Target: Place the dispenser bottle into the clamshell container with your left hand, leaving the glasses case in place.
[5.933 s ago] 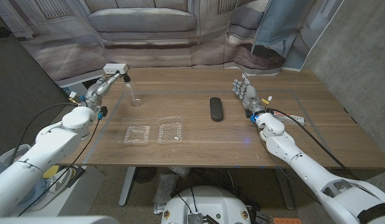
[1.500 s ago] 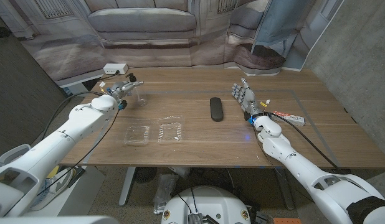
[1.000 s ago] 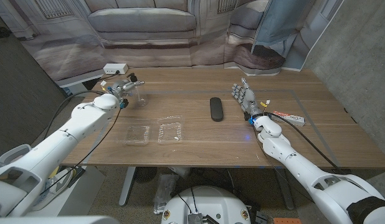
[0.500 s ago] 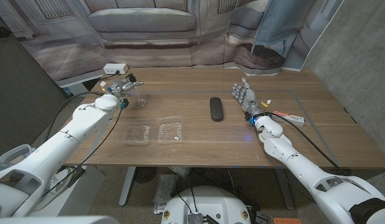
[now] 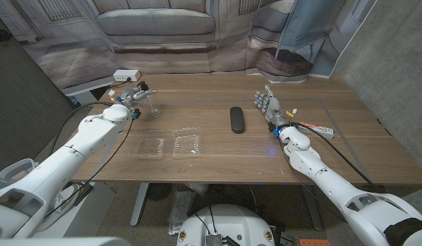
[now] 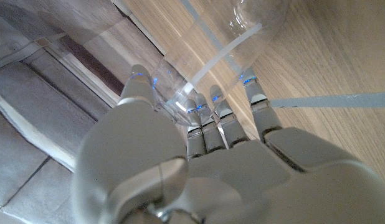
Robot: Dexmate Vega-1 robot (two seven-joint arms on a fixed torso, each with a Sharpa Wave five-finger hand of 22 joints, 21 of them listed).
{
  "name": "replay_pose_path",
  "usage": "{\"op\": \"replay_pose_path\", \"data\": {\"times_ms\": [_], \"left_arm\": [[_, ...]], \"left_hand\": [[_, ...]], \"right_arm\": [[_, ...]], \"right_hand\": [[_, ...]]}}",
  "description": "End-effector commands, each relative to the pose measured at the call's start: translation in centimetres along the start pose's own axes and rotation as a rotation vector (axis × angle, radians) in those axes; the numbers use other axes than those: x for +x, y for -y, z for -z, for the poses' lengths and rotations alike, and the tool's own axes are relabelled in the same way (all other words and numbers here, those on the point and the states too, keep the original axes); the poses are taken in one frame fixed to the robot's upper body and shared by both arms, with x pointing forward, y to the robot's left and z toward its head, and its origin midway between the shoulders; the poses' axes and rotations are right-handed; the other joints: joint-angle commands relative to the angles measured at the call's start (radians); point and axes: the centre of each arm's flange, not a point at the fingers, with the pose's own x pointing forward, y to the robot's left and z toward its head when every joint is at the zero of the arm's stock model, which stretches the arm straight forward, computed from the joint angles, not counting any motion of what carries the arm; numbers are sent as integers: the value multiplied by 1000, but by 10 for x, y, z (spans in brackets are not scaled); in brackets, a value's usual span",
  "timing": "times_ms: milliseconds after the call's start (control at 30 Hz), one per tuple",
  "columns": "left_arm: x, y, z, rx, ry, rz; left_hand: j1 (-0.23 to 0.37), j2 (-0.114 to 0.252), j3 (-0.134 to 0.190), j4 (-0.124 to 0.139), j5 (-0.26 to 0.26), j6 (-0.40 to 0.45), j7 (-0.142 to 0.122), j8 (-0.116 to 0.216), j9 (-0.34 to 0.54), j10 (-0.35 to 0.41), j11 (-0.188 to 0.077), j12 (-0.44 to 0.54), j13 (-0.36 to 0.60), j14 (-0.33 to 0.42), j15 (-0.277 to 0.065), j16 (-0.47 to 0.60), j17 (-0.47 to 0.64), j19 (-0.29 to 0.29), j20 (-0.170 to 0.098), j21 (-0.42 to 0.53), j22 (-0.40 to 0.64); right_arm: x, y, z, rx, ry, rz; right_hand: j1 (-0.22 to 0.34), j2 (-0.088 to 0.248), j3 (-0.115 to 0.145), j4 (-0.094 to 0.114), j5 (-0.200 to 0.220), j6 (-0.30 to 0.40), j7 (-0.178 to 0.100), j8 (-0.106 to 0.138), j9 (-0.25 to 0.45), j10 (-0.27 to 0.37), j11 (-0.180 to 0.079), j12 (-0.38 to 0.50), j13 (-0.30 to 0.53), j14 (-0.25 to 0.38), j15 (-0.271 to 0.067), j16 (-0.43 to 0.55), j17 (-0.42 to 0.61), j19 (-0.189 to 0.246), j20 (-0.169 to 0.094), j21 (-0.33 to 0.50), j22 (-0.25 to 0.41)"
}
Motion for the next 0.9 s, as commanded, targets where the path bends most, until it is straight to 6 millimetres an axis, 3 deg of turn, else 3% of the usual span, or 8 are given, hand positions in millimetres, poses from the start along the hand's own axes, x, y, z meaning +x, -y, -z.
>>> {"op": "replay_pose_path", "data": {"times_ms": [33,600,900], "left_arm": [[1,-6,-3,5,-5,10],[-3,-24,-6,8,11,-9],[-2,-29,-9,17,11,-15]], "left_hand": [[117,106,1,9,-7,8,-1,-1,3,10,-2,-6,3,1,-14,-4,4,45,-48,-3,5],[114,103,0,14,-12,13,0,-5,3,16,3,-10,4,2,-12,-9,5,39,-45,-12,5],[142,113,16,7,-9,32,0,-5,4,39,-2,-9,6,25,-16,-7,7,62,-50,-9,6]], "right_arm": [[0,0,-1,1,1,7],[1,-4,-2,-6,12,18],[2,-6,-2,0,16,22]], "right_hand": [[-1,9,-3,-1,-1,8,-4,0,5,7,-1,-4,6,8,-4,-4,4,8,-16,2,6],[-1,10,-4,-1,-1,8,-2,-1,5,8,0,-4,6,9,-4,-4,4,10,-17,2,6],[0,11,-5,-2,-1,8,-2,-1,5,8,-1,-4,6,9,-3,-5,4,10,-16,1,6]]}}
